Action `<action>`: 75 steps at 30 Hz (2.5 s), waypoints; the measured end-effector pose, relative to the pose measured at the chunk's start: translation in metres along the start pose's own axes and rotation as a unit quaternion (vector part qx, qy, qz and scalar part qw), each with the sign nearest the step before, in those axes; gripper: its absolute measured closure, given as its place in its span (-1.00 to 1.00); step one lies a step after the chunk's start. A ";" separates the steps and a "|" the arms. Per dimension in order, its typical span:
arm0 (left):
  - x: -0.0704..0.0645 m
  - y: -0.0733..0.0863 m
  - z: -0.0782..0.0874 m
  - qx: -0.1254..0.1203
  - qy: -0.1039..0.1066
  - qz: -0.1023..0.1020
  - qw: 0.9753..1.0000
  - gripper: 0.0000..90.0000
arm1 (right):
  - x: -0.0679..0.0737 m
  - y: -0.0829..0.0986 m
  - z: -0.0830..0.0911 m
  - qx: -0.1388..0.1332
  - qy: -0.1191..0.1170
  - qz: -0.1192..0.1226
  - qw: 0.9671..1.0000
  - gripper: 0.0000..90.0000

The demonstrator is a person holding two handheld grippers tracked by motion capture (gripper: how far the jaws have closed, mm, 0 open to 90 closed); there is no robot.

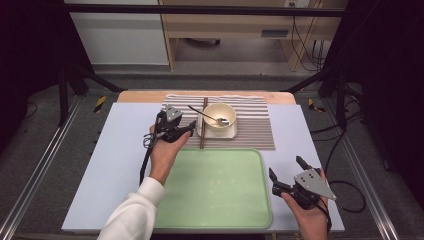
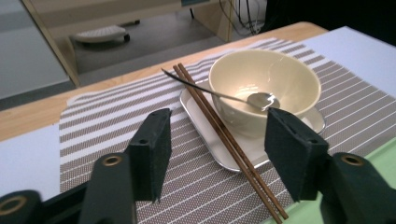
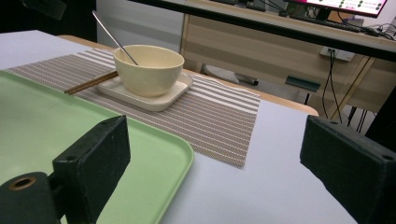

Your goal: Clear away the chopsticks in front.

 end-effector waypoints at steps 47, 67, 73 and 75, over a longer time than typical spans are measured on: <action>-0.024 0.035 -0.080 0.146 -0.029 0.065 0.987 0.74 | -0.001 0.003 -0.002 0.024 -0.010 -0.004 1.000 -0.75; -0.026 0.041 -0.086 0.152 -0.039 0.081 0.984 0.81 | 0.000 0.003 -0.003 0.028 -0.014 -0.003 1.000 -0.71; -0.027 0.042 -0.086 0.150 -0.046 0.088 0.984 0.82 | 0.000 0.003 -0.003 0.028 -0.015 -0.002 0.999 -0.70; -0.027 0.042 -0.086 0.150 -0.049 0.089 0.983 0.82 | 0.000 0.003 -0.003 0.028 -0.015 -0.003 0.999 -0.70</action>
Point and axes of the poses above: each handheld gripper's, and its own axes: z roughly backward along the jaws, y roughly out of its underside, x roughly to its left, the point moved 3 cm from there along -z, roughly forward along the jaws, and after that the axes turned 11 degrees about -x, right-handed, at the moved point
